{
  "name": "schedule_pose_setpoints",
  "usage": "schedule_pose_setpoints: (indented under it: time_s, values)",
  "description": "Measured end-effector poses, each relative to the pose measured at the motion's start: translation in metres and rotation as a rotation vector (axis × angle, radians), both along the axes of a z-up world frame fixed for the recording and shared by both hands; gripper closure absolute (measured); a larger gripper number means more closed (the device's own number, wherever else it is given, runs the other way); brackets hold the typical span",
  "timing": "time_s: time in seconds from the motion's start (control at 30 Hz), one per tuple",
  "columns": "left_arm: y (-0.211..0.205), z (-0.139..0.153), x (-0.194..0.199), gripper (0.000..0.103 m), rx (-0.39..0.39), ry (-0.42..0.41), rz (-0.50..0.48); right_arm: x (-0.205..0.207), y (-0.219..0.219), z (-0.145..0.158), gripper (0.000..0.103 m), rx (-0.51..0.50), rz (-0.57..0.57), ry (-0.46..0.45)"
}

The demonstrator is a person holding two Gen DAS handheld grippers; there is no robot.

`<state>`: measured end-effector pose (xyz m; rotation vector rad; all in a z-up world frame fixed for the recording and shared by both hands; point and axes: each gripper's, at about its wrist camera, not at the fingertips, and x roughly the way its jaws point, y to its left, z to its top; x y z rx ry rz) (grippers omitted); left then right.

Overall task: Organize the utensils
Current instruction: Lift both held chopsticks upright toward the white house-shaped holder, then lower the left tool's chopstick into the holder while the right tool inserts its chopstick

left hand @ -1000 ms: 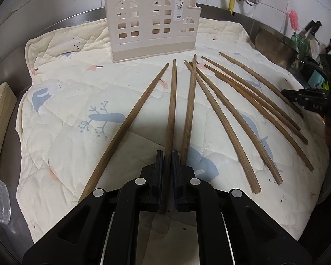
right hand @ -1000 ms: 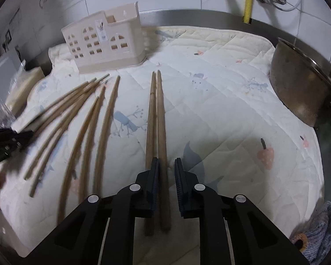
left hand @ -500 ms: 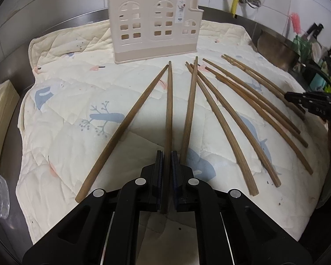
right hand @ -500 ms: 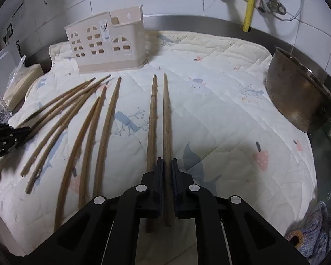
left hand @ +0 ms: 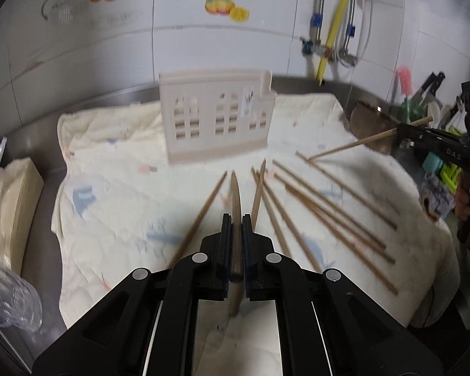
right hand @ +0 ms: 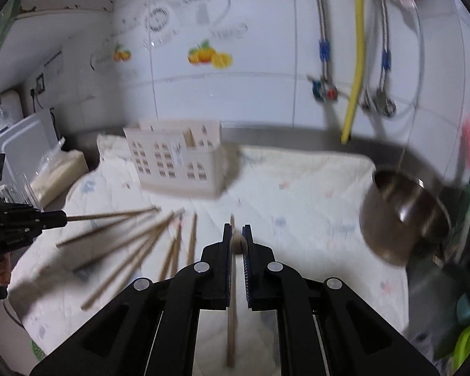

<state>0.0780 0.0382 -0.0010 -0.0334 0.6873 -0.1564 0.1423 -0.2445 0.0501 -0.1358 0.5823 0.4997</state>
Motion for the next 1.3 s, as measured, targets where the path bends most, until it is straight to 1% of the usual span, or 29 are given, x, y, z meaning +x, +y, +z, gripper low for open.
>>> schedule_pose_setpoints:
  time_s: [0.13,0.2,0.37,0.47,0.53,0.6,0.77,0.83,0.9,0.97,1.0,1.1,1.17,1.3]
  values:
    - [0.003,0.022,0.01,0.097,-0.028,-0.037,0.008,0.019,0.008,0.019,0.097,0.007,0.031,-0.005]
    - [0.003,0.035,0.018,0.097,-0.034,-0.054,0.007,0.03,0.014,0.034,0.097,0.006,0.054,-0.015]
    - [-0.004,0.069,0.035,0.097,-0.012,-0.096,-0.019,0.053,0.028,0.072,0.097,0.014,0.105,-0.037]
    - [-0.006,0.093,0.04,0.097,-0.004,-0.131,-0.032,0.064,0.038,0.094,0.097,0.013,0.145,-0.033]
    - [-0.008,0.113,0.043,0.097,0.016,-0.168,-0.035,0.07,0.046,0.106,0.097,0.003,0.174,-0.024]
    - [-0.008,0.13,0.045,0.097,0.026,-0.199,-0.035,0.073,0.054,0.114,0.097,-0.018,0.19,-0.031]
    - [-0.003,0.178,0.056,0.097,0.042,-0.304,-0.017,0.08,0.069,0.122,0.097,-0.054,0.214,-0.03]
    - [0.001,0.192,0.066,0.097,0.059,-0.337,0.008,0.086,0.073,0.122,0.097,-0.064,0.22,-0.015]
    - [0.006,0.202,0.079,0.097,0.056,-0.358,0.023,0.095,0.078,0.122,0.097,-0.076,0.224,0.013]
    - [0.011,0.207,0.091,0.098,0.086,-0.373,0.057,0.102,0.082,0.12,0.097,-0.087,0.226,0.033]
    - [0.014,0.206,0.102,0.098,0.089,-0.364,0.067,0.106,0.084,0.118,0.097,-0.09,0.229,0.045]
    - [0.023,0.197,0.125,0.098,0.063,-0.332,0.094,0.117,0.091,0.111,0.097,-0.105,0.227,0.07]
    - [0.028,0.189,0.136,0.097,0.066,-0.322,0.121,0.124,0.094,0.105,0.097,-0.106,0.225,0.086]
    - [0.037,0.172,0.152,0.098,0.027,-0.294,0.138,0.134,0.103,0.092,0.097,-0.119,0.228,0.122]
